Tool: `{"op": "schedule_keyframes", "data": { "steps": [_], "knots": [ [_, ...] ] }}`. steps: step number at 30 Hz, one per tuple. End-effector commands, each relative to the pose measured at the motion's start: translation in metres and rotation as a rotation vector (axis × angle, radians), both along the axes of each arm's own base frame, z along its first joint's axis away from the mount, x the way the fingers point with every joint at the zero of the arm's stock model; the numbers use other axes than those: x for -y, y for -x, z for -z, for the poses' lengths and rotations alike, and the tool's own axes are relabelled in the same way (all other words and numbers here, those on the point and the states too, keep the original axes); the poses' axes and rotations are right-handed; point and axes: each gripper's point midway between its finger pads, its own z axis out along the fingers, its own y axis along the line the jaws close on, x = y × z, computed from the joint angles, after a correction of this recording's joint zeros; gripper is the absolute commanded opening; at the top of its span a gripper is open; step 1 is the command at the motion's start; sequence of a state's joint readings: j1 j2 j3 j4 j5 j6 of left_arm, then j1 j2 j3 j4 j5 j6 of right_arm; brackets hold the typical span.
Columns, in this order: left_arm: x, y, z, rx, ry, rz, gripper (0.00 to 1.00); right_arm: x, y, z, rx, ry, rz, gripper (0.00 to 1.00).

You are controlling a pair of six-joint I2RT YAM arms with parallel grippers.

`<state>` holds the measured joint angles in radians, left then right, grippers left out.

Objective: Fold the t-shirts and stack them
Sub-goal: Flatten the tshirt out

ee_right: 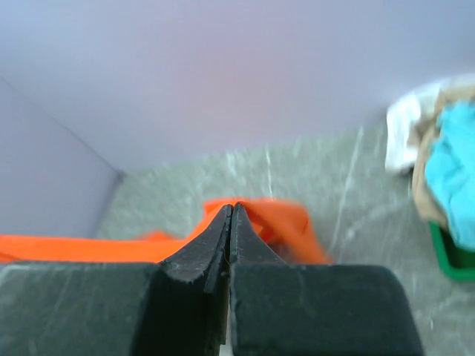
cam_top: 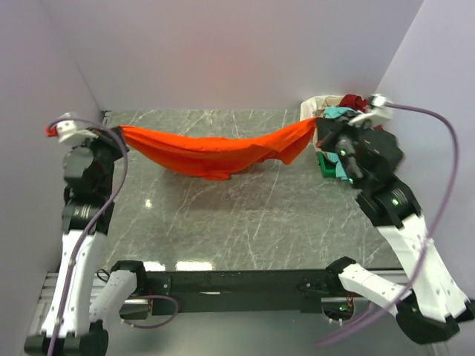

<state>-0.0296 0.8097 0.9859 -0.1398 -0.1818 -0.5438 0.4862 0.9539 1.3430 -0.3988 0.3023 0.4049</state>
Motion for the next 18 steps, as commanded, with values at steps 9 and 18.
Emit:
{"op": "schedule_keyframes", "data": {
  "steps": [9,18],
  "knots": [
    [-0.01,0.101,-0.13,0.337,-0.03,-0.039,0.0,0.043,0.097,-0.167,0.513,-0.1,-0.04,0.0],
    [-0.01,0.043,-0.102,0.243,-0.04,-0.041,0.0,0.021,0.021,-0.179,0.479,-0.008,0.044,0.0]
  ]
}}
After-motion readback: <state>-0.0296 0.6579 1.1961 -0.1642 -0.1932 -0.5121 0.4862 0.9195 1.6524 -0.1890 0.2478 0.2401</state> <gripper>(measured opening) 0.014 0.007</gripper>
